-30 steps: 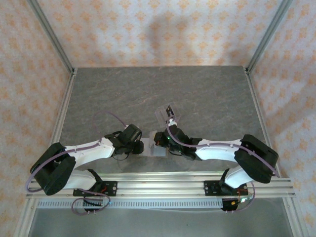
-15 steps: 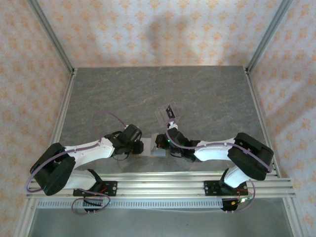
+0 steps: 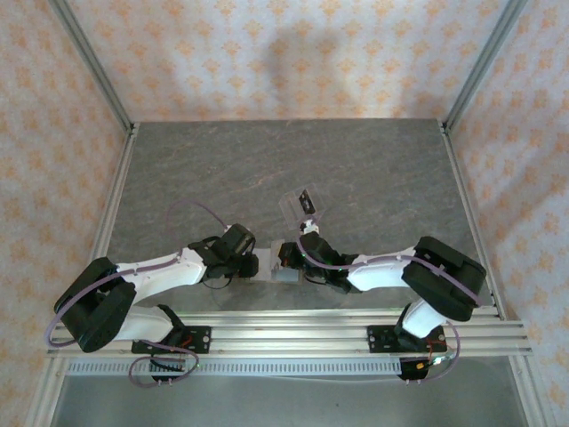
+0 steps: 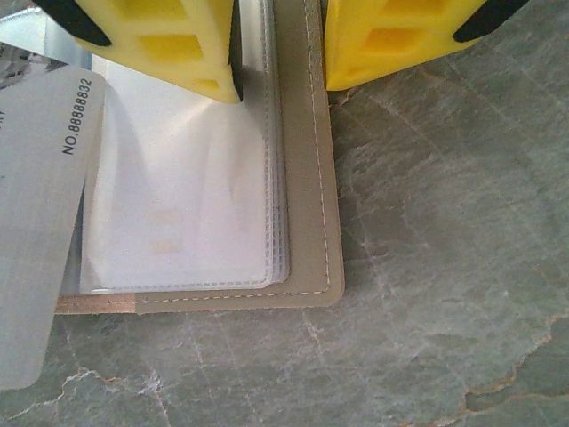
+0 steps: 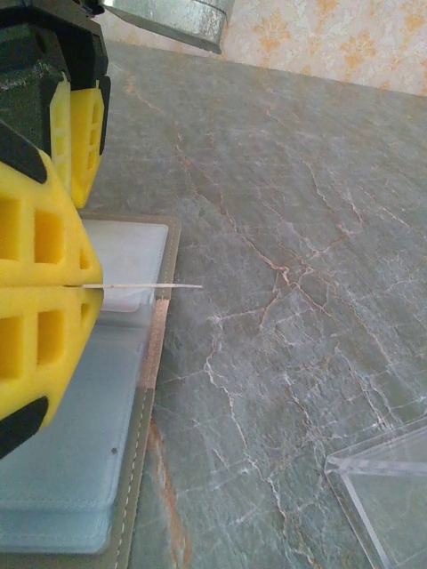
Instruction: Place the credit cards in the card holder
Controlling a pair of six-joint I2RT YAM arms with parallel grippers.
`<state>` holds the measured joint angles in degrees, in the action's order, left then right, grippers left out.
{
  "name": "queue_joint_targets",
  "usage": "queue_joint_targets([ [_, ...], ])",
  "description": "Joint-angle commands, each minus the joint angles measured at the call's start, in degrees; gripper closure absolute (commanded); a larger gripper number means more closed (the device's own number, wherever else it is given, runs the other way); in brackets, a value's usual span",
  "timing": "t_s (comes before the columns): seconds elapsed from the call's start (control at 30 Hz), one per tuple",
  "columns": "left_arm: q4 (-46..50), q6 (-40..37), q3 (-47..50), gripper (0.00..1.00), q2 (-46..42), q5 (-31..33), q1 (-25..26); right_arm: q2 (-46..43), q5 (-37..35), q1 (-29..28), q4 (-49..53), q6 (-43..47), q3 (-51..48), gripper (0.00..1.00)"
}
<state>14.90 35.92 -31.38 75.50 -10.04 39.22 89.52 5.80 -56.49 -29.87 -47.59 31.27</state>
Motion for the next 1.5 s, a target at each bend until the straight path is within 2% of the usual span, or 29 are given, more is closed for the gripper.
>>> queue_joint_targets([
  [0.0, 2.8, -0.8, 0.2, 0.71, 0.3, 1.2, -0.5, 1.1, -0.4, -0.3, -2.5, -0.3, -0.5, 1.0],
  [0.53, 2.9, -0.9, -0.1, 0.71, 0.5, 1.3, -0.5, 5.9, 1.6, -0.3, -13.2, -4.4, -6.0, 1.0],
  [0.87, 3.0, -0.5, 0.2, 0.71, 0.2, 1.4, -0.4, 1.1, -1.6, -0.3, -7.8, -2.0, -6.6, 1.0],
  [1.47, 3.1, -0.5, 0.0, 0.71, 0.6, 1.4, -0.5, 1.9, -1.7, -0.3, -9.0, -1.5, -7.0, 1.0],
])
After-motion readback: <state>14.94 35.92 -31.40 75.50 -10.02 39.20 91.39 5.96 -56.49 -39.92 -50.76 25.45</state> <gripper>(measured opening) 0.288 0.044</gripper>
